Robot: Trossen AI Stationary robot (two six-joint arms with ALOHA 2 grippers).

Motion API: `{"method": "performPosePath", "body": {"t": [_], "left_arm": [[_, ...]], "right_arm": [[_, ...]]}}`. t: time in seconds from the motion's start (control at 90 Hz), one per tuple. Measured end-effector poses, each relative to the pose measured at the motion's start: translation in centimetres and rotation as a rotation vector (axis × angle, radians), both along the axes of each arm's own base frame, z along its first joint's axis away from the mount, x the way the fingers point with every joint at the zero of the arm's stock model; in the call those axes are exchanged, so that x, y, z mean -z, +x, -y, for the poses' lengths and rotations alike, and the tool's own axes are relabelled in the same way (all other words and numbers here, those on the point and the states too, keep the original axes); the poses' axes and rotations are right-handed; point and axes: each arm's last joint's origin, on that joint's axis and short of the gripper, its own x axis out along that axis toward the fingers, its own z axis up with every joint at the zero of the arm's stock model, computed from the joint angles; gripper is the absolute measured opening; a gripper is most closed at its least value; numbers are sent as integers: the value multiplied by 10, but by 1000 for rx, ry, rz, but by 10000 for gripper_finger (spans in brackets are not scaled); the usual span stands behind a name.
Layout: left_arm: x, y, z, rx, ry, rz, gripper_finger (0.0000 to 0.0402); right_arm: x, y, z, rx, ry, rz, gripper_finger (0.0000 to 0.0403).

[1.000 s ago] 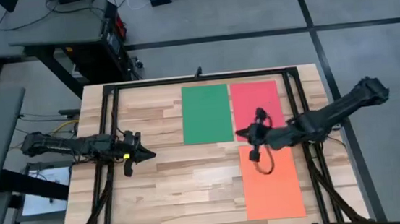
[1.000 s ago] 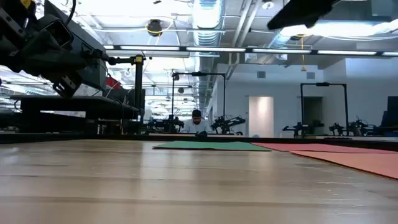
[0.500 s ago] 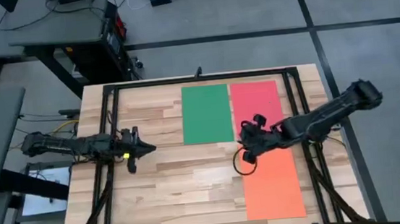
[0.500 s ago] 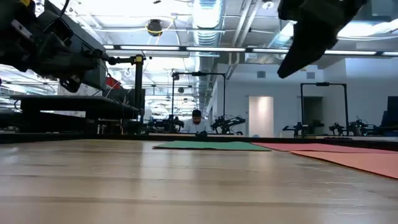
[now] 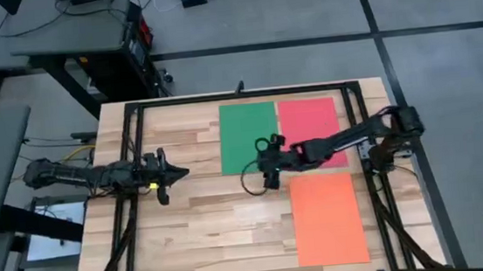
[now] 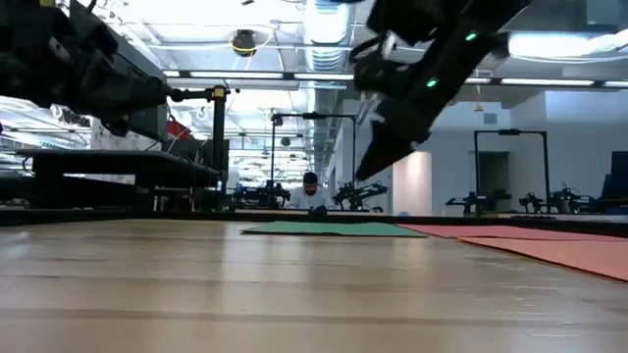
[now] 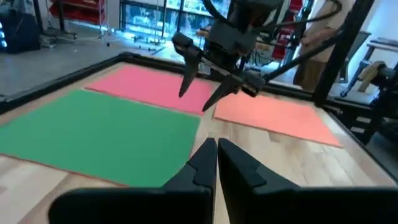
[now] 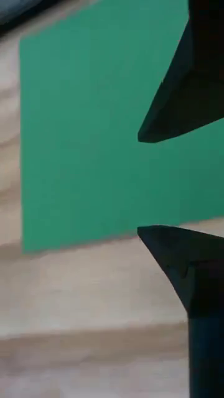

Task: Organize paper
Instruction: Put the green paper on the top left of the table

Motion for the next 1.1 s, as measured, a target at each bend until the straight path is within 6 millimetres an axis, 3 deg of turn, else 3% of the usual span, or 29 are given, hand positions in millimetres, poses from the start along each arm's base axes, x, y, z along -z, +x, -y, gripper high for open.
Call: {"method": "performPosePath", "body": {"t": [0.222, 0.5, 0.933, 1.1], "left_arm": [[-1, 5, -1, -52, 0, 0, 0], [-5, 17, -7, -112, 65, -29, 0], [-53, 46, -23, -148, 216, -54, 0], [-60, 56, -29, -179, 253, -82, 0]], "right_arm": [[21, 24, 6, -43, -6, -66, 214], [30, 27, 5, -25, 16, -75, 214], [38, 30, 5, -5, 23, -75, 214], [44, 30, 6, -9, 17, -99, 214]]}}
